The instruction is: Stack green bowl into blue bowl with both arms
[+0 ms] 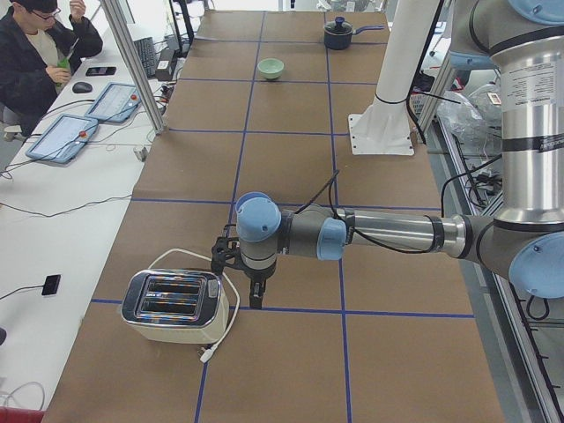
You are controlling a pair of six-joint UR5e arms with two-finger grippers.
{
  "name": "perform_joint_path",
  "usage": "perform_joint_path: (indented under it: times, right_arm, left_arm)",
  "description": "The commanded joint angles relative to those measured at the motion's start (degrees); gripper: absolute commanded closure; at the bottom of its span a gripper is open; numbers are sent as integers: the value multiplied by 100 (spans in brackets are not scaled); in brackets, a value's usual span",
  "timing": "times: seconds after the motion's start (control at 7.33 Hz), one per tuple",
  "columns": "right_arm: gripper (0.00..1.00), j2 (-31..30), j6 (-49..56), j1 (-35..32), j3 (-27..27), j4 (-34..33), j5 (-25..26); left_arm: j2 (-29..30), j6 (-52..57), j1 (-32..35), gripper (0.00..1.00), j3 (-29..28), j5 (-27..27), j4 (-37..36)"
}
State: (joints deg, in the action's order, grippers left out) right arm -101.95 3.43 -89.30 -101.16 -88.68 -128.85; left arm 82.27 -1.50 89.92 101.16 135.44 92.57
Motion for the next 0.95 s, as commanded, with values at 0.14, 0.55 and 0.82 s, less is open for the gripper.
perform_joint_path:
  times: [0.14,0.55,0.82]
  right_arm:
    - [0,0,-9,-9,-122,-9,-44]
    - [0,96,-9,-9,-272,35,-44]
    - [0,158,-9,-18,-291,830,-79]
  left_arm:
    - [-70,-8,8,1,9,-8,488]
    - [-9,-43,17,1,113,-44,874]
    - [-18,-35,61,1,106,-35,1637]
